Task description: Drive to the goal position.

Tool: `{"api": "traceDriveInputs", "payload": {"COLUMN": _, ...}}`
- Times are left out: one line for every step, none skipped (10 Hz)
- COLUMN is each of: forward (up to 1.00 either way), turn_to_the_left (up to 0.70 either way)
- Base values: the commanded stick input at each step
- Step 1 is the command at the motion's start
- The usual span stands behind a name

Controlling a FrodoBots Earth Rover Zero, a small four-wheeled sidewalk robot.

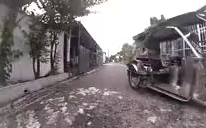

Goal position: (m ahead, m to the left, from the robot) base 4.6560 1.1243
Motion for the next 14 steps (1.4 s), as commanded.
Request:
{"api": "traceDriveInputs", "payload": {"forward": 0.70, "turn_to_the_left": 0.02}}
{"api": "traceDriveInputs", "payload": {"forward": 0.70, "turn_to_the_left": 0.02}}
{"api": "traceDriveInputs", "payload": {"forward": 0.70, "turn_to_the_left": 0.02}}
{"api": "traceDriveInputs", "payload": {"forward": 0.70, "turn_to_the_left": 0.02}}
{"api": "traceDriveInputs", "payload": {"forward": 0.70, "turn_to_the_left": 0.04}}
{"api": "traceDriveInputs", "payload": {"forward": 0.70, "turn_to_the_left": 0.19}}
{"api": "traceDriveInputs", "payload": {"forward": 0.70, "turn_to_the_left": 0.30}}
{"api": "traceDriveInputs", "payload": {"forward": 0.70, "turn_to_the_left": 0.20}}
{"api": "traceDriveInputs", "payload": {"forward": 0.70, "turn_to_the_left": 0.01}}
{"api": "traceDriveInputs", "payload": {"forward": 0.70, "turn_to_the_left": 0.00}}
{"api": "traceDriveInputs", "payload": {"forward": 0.70, "turn_to_the_left": 0.00}}
{"api": "traceDriveInputs", "payload": {"forward": 0.70, "turn_to_the_left": 0.00}}
{"api": "traceDriveInputs", "payload": {"forward": 0.70, "turn_to_the_left": 0.00}}
{"api": "traceDriveInputs", "payload": {"forward": 0.70, "turn_to_the_left": 0.00}}
